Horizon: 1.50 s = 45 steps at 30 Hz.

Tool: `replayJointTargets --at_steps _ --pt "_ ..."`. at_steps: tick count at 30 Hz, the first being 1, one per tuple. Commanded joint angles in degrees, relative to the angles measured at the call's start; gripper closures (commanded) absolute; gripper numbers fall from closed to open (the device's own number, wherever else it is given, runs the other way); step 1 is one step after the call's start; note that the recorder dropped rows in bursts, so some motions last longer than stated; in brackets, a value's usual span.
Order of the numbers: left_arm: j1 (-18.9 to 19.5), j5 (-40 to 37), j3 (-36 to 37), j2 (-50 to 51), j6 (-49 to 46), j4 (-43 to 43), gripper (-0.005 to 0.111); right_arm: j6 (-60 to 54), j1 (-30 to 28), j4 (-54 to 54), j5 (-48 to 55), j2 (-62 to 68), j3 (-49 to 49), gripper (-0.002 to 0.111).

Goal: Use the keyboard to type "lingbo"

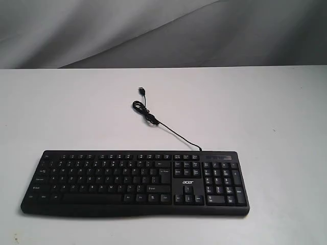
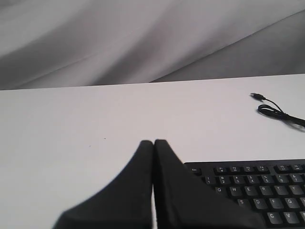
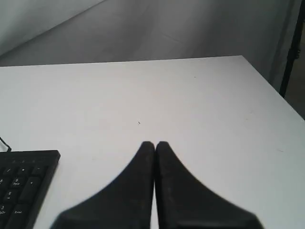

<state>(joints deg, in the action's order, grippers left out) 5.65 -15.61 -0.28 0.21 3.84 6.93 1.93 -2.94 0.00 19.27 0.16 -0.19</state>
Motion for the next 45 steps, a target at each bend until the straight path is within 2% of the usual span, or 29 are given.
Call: replayJointTargets --at_steps 1,2,4,6,9,10,12,14,15,20,24,28,32,35,38,43,45 --pt "0.1 0.4 0.3 -0.2 0.1 -0.2 0.106 -0.1 -0.5 -2.2 -6.7 -0.2 0.2 0.108" --pt "0.1 0.4 0.3 -0.2 0.1 -0.2 0.106 -0.1 -0.5 -0.8 -14.2 -0.2 0.2 0.108" --pt "0.1 0.4 0.3 -0.2 0.1 -0.2 0.106 -0.1 -0.5 -0.8 -21.9 -0.2 0.2 0.108" --pt "0.1 0.4 0.3 -0.2 0.1 -0.2 0.106 0.1 -0.5 -0.8 -26.6 -0.2 0.2 0.108" --pt "0.1 0.4 0.3 -0.2 0.1 -0.2 0.106 0.1 -0.5 -0.8 -27.9 -0.2 0.2 0.108" --pt "0.1 0.4 0.3 -0.2 0.1 -0.2 0.106 -0.1 -0.5 -0.6 -35.3 -0.2 0.2 0.108" --pt "0.1 0.4 0.3 -0.2 0.1 -0.2 0.106 10.1 -0.5 2.5 -49.1 -0.2 0.2 0.108" --pt "0.1 0.4 0.3 -0.2 0.1 -0.2 0.106 14.8 -0.5 1.6 -54.9 -0.2 0.2 0.108" --pt "0.1 0.4 0.3 -0.2 0.1 -0.2 0.106 17.9 -0.5 0.9 -53.0 0.5 -2.0 0.108" --pt "0.1 0.4 0.3 -0.2 0.1 -0.2 0.106 21.3 -0.5 -3.8 -29.4 18.8 -20.0 0.108" --pt "0.1 0.4 0.3 -0.2 0.1 -0.2 0.106 22.3 0.5 -8.4 -21.9 37.1 -33.0 0.108" --pt "0.1 0.4 0.3 -0.2 0.1 -0.2 0.106 20.5 5.4 -13.1 -10.7 55.2 -46.0 0.108" --pt "0.1 0.4 0.3 -0.2 0.1 -0.2 0.106 8.8 11.6 -12.1 2.4 72.9 -58.3 0.108" --pt "0.1 0.4 0.3 -0.2 0.1 -0.2 0.106 -6.9 15.2 -5.9 9.9 84.6 -66.6 0.108" --pt "0.1 0.4 0.3 -0.2 0.1 -0.2 0.106 -25.6 18.1 8.7 12.8 94.8 -71.7 0.108" --pt "0.1 0.4 0.3 -0.2 0.1 -0.2 0.106 -65.0 23.1 42.5 21.6 108.8 -78.1 0.108" --pt "0.1 0.4 0.3 -0.2 0.1 -0.2 0.106 -73.2 25.3 50.1 26.7 112.5 -79.9 0.108"
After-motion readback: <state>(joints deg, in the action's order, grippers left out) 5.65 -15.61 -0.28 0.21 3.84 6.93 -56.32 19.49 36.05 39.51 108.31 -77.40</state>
